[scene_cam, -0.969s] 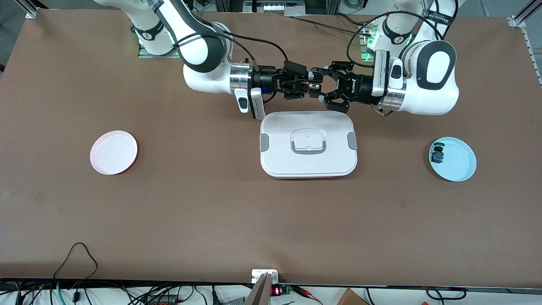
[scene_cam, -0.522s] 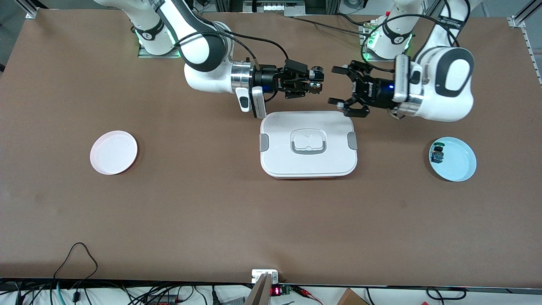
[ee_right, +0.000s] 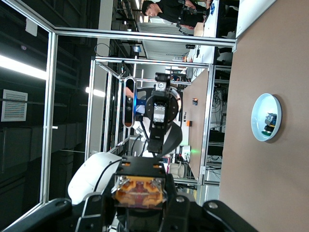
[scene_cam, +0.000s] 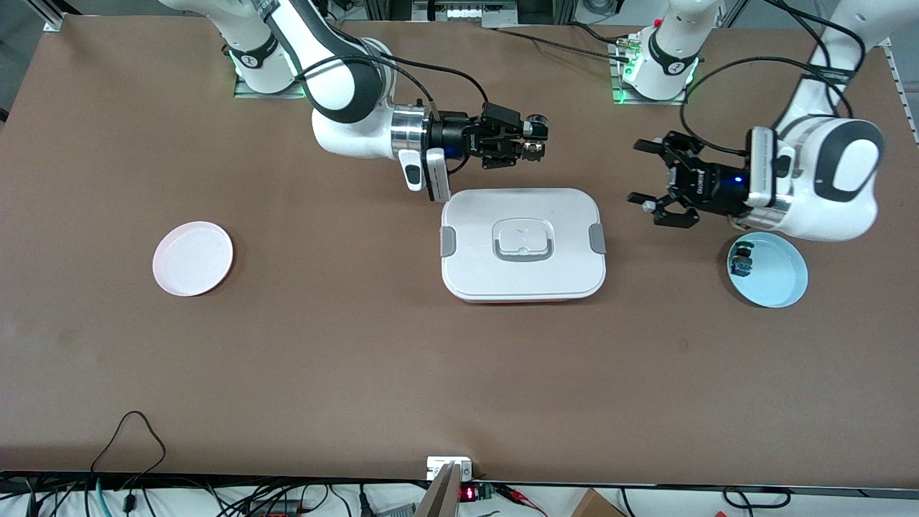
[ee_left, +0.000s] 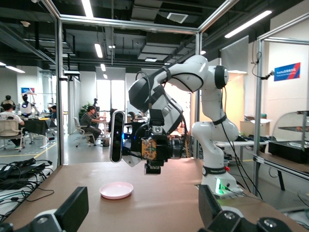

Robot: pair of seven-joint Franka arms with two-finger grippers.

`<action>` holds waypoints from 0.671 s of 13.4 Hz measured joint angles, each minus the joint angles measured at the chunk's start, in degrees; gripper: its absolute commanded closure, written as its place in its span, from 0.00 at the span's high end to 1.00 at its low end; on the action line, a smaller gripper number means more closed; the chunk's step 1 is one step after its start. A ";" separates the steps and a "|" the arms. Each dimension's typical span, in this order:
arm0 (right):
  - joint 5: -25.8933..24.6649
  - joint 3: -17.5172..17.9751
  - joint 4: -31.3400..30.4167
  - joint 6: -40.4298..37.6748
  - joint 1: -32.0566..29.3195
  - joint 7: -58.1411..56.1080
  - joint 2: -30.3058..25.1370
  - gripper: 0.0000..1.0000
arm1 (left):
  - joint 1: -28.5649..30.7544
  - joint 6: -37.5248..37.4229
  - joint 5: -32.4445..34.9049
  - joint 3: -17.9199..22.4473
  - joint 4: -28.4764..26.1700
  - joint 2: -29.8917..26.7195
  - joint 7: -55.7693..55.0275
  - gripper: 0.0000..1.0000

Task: Transfer orange switch to right arm and place
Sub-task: 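Open the left gripper and withdraw it from the switch, then carry the switch with the right gripper toward the white plate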

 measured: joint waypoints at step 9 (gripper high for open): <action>-5.57 -0.90 0.38 -0.20 -3.11 -0.06 -0.39 0.02 | 3.68 -3.21 6.94 0.38 11.53 2.24 -8.81 1.00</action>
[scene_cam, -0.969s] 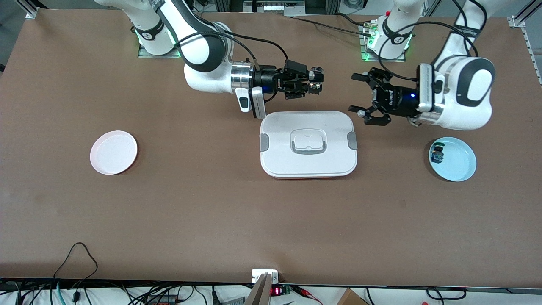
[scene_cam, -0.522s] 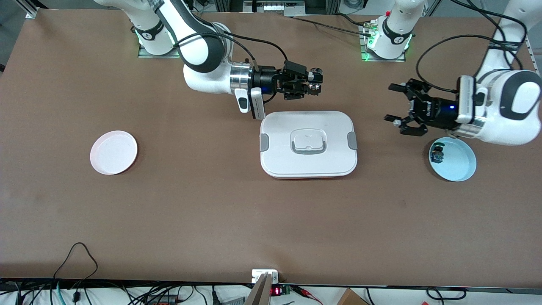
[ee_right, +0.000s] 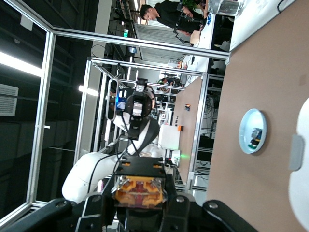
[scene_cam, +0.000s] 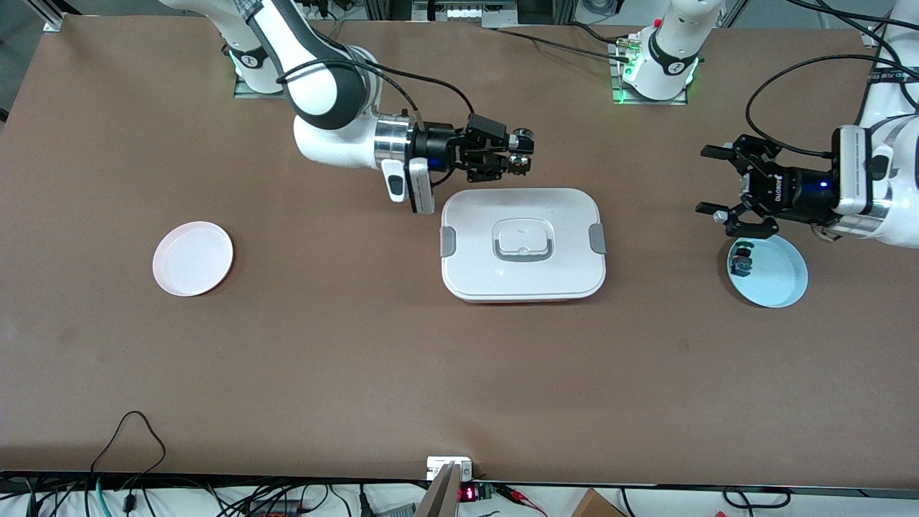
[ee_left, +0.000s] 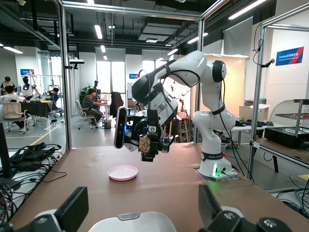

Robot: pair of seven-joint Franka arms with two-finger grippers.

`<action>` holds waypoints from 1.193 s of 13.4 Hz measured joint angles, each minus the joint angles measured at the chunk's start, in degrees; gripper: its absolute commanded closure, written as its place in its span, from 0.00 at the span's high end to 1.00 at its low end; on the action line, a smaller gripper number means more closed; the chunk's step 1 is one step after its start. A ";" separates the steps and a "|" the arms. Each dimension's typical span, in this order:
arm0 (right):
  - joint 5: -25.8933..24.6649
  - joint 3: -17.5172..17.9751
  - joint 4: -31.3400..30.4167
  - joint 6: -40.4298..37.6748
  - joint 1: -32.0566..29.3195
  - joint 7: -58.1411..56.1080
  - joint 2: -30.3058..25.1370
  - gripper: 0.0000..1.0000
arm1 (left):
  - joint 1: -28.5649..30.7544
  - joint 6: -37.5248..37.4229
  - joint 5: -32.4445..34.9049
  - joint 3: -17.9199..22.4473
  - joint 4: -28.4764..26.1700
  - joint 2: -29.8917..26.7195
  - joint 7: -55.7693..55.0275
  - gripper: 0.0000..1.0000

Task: Transfer orange switch to right arm and place
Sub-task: 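Carry the switch with the right gripper toward the white plate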

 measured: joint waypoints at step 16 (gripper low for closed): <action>-22.43 -0.36 -0.48 -26.56 -21.11 4.45 0.18 0.02 | -34.84 4.57 8.43 54.77 6.11 -8.10 -8.39 1.00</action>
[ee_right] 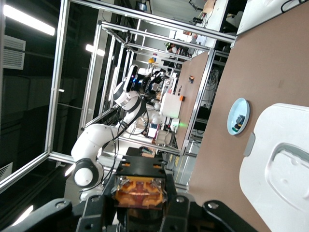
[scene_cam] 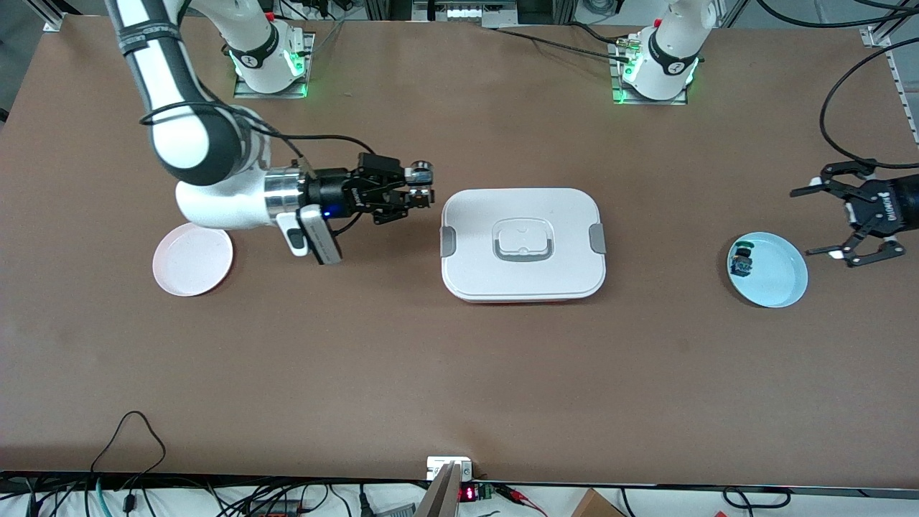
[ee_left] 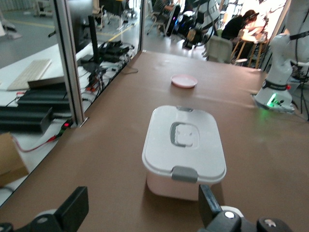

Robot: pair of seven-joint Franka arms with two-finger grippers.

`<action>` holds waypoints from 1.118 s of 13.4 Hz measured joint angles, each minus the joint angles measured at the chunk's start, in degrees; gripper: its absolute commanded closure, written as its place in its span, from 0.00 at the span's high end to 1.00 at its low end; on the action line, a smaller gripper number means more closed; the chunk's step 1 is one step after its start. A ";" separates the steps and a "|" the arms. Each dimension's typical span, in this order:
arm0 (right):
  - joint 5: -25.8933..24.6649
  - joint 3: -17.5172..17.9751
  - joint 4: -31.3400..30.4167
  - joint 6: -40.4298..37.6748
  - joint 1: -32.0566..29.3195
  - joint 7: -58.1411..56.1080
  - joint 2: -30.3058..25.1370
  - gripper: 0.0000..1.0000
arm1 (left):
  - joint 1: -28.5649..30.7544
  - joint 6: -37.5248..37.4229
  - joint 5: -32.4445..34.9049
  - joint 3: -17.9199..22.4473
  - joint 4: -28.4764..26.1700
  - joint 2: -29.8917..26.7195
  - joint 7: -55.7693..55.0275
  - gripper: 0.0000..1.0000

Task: Transfer orange switch to right arm and place
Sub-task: 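Carry the switch with the right gripper toward the white plate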

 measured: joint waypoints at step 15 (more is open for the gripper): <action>-31.32 -0.21 -0.05 -23.69 -20.73 5.58 -0.20 0.02 | -20.06 13.17 53.73 3.03 4.52 -11.05 -83.11 1.00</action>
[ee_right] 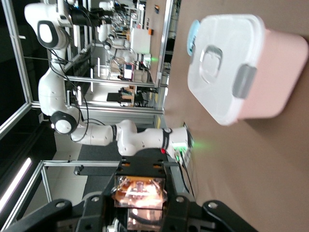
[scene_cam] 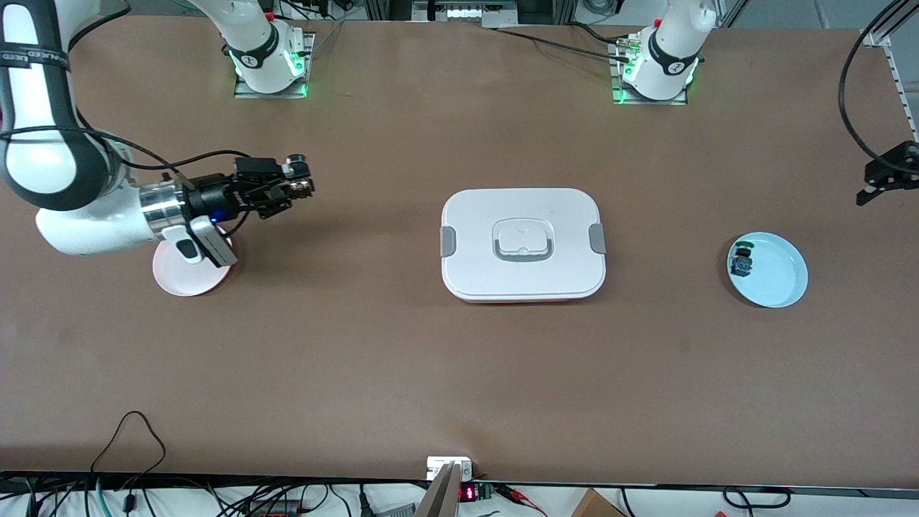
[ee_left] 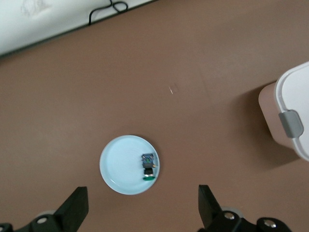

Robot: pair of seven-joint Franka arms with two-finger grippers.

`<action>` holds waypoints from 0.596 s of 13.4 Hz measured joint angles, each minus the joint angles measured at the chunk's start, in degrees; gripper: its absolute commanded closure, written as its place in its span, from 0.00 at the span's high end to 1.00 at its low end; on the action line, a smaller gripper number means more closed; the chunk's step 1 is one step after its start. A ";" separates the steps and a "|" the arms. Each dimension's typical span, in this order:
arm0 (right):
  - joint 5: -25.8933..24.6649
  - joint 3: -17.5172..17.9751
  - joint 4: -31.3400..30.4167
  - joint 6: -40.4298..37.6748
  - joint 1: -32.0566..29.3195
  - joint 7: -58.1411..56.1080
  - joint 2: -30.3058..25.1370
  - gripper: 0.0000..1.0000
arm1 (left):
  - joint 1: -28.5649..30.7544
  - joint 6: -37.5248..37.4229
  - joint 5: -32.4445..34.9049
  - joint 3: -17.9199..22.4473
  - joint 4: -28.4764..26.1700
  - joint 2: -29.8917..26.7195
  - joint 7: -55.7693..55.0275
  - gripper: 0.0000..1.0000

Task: Transfer orange switch to right arm and place
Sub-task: 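Carry the switch with the right gripper toward the white plate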

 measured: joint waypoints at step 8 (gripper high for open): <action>-35.52 0.05 2.96 -1.12 -3.57 -2.85 -2.35 0.01 | -0.28 -4.27 2.39 -7.32 -2.47 -1.05 -23.03 1.00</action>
